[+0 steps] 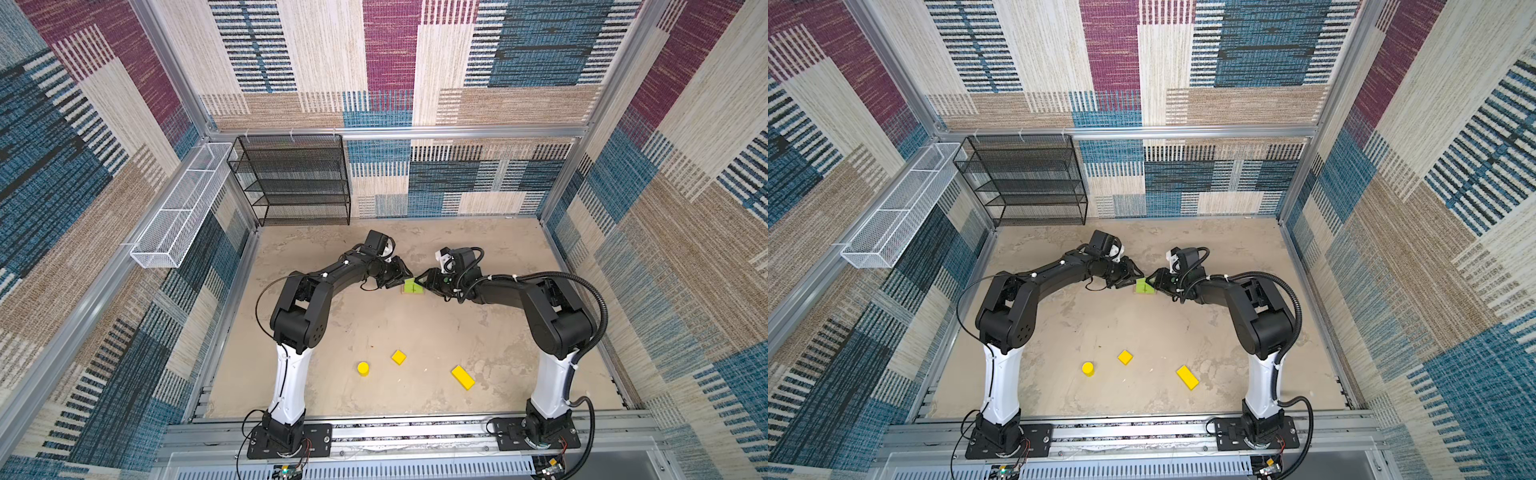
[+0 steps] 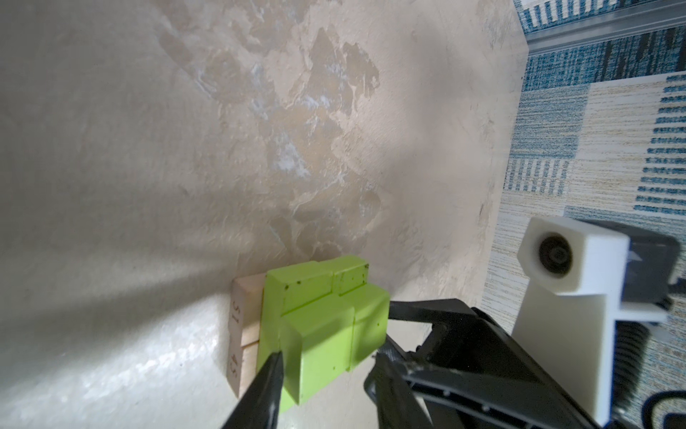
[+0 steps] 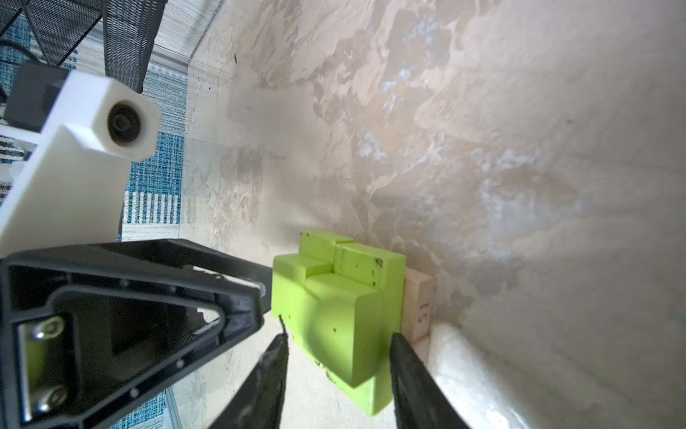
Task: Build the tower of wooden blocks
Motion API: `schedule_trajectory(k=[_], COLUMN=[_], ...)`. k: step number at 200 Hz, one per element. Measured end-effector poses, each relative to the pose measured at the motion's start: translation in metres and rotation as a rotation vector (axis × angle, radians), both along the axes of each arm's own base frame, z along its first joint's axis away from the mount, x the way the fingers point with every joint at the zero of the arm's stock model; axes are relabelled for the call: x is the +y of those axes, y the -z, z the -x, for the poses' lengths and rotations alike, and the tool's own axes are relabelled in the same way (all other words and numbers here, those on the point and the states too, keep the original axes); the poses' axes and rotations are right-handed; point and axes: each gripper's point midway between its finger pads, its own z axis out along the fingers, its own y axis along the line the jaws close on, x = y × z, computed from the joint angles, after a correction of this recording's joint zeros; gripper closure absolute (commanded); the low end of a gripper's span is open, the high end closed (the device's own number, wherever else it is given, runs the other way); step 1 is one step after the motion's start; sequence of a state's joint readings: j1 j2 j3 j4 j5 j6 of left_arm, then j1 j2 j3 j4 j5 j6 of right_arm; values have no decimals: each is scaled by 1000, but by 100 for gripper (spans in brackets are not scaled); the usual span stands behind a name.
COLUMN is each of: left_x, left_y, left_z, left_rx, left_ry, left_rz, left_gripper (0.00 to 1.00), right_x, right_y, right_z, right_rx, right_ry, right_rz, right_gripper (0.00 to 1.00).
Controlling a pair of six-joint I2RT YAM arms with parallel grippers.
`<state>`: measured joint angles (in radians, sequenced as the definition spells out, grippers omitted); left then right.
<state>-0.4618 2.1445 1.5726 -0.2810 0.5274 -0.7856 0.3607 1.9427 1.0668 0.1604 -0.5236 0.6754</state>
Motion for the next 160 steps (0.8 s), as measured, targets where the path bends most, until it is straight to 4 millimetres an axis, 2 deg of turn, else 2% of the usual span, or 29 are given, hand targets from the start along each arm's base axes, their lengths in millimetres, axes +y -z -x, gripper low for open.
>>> schedule_trajectory(k=[160], left_x=[-2], left_y=[-1], left_z=[-1], left_rx=[1], left_ry=[1], left_rz=[0], left_gripper=[55], right_x=[1], right_y=[2], right_z=[1], right_rx=[6], right_ry=[-6], right_rz=[-3], right_gripper=[55])
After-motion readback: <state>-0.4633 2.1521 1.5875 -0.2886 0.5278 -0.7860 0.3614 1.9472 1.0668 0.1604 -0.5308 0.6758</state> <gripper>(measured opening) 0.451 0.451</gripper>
